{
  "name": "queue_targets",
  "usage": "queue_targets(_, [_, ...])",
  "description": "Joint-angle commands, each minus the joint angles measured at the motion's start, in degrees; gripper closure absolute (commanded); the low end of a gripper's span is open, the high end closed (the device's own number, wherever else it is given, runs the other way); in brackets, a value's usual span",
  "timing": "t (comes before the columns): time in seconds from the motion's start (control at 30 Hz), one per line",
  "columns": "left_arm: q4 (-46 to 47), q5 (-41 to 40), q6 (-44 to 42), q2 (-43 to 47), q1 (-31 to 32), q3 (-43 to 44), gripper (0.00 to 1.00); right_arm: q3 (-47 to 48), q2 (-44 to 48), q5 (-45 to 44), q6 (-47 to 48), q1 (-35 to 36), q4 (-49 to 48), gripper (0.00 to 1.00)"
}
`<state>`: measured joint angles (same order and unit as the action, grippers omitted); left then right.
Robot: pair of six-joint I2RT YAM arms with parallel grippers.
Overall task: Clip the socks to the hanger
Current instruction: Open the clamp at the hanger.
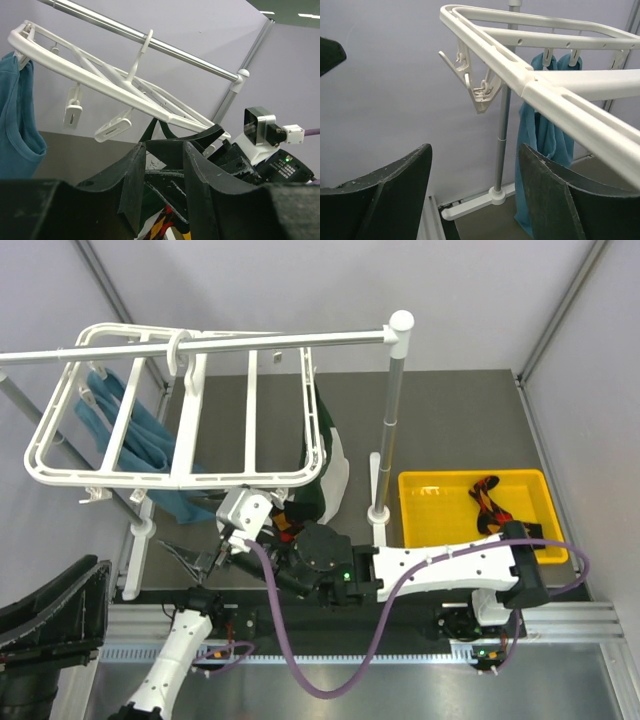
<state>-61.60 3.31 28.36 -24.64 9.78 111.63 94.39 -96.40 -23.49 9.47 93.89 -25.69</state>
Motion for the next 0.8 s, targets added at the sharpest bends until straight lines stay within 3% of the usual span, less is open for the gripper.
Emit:
queue_targets(0.0, [-1.06,-0.59,-0.41,-0.84,0.33,0.25,0.60,-1.57,-0.72,-2.00,4.41,-0.37,-10.24,0.30])
queue_targets(0.23, [-2.03,-2.43,-0.85,-0.76,1.55,1.39,0.60,0.80,-4.23,-2.79,7.75,-0.55,-12.54,0.33])
queue_targets(0.47, [-2.91,-2.78,0.03,-0.49,2.17,2.36,0.60,3.26,-7.04,-5.34,12.76,-0.90,-15.88,0.42])
queue_targets(0.77, [-4.14,-4.63,0.56,-0.05,2.44,3.15,0.60,8.70,-9.15,-3.41,10.65,-2.74,-11.49,0.44])
